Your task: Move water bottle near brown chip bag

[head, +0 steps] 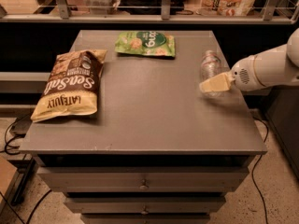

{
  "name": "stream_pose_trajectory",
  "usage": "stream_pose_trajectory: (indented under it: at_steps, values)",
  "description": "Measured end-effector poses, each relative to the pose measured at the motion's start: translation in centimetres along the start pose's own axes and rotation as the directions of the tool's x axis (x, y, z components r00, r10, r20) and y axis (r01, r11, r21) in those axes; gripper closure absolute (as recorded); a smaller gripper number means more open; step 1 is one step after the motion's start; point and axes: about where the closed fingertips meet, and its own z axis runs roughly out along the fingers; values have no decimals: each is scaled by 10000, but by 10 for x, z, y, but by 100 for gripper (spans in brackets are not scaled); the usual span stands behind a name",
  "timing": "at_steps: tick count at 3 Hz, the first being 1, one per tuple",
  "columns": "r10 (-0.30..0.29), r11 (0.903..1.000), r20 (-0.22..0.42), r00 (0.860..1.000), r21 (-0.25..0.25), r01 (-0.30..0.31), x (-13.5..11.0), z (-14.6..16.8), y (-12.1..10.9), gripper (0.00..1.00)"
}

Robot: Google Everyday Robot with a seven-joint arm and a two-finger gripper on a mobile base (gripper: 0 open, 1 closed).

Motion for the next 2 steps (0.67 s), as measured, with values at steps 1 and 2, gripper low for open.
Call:
stream_pose_trajectory:
  at_steps: [1, 2]
  values:
    - [-103, 9999, -142, 9998, 87, 104, 0, 2, 2, 72]
    - [-470, 9988, 31, 9989, 110, 470, -13, -3, 9, 95]
